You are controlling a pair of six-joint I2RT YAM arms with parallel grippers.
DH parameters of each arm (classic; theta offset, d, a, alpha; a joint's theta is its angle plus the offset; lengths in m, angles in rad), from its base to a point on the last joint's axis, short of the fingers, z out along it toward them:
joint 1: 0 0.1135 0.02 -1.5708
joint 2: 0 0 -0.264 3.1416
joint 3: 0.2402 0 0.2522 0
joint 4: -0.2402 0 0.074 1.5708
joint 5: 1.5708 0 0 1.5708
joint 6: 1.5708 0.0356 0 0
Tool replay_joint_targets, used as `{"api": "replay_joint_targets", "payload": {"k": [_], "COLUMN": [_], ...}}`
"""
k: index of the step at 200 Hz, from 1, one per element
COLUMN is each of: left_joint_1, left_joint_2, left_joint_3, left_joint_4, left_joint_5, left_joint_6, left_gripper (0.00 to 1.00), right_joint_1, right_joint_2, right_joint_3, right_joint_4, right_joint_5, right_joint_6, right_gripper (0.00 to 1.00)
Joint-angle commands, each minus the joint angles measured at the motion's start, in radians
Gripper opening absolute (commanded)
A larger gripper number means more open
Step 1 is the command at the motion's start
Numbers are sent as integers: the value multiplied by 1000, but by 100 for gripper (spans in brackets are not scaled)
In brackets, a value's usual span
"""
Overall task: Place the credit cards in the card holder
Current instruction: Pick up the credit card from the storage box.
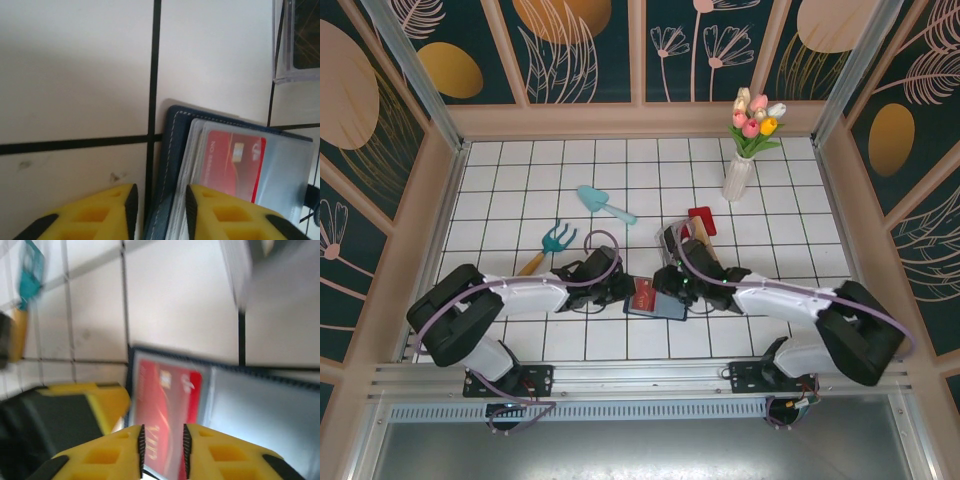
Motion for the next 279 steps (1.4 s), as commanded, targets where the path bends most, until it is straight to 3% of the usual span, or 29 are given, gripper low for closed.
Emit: {"api": "replay_joint_targets", "payload": {"k": [1,32,65,116,167,279], "left_joint_1": [-3,15,96,150,154,156], "left_joint_2": [-53,-45,30,136,162,149], "left_joint_3": [19,101,162,228,229,204], "left_joint_4": [-106,-123,-38,76,98,116], "left_joint_5": [-91,-124,-9,86,98,81], "left_joint_6": [10,48,52,2,-19,-46], "left_gripper": [40,48,51,52,52,53], "right_joint_1": [-62,-123,-118,-97,-64,-30], "right_joint_2": [-70,32,218,396,524,604], "right_joint_3": [122,335,495,627,698,740], "right_joint_4": [-210,-429,-521,-553,-614,-652], "right_joint_5": [106,261,333,381,500,703], "right_joint_6": [-177,-387,-490,-533,-534,-537], "right_gripper": [35,36,36,34,35,36]}}
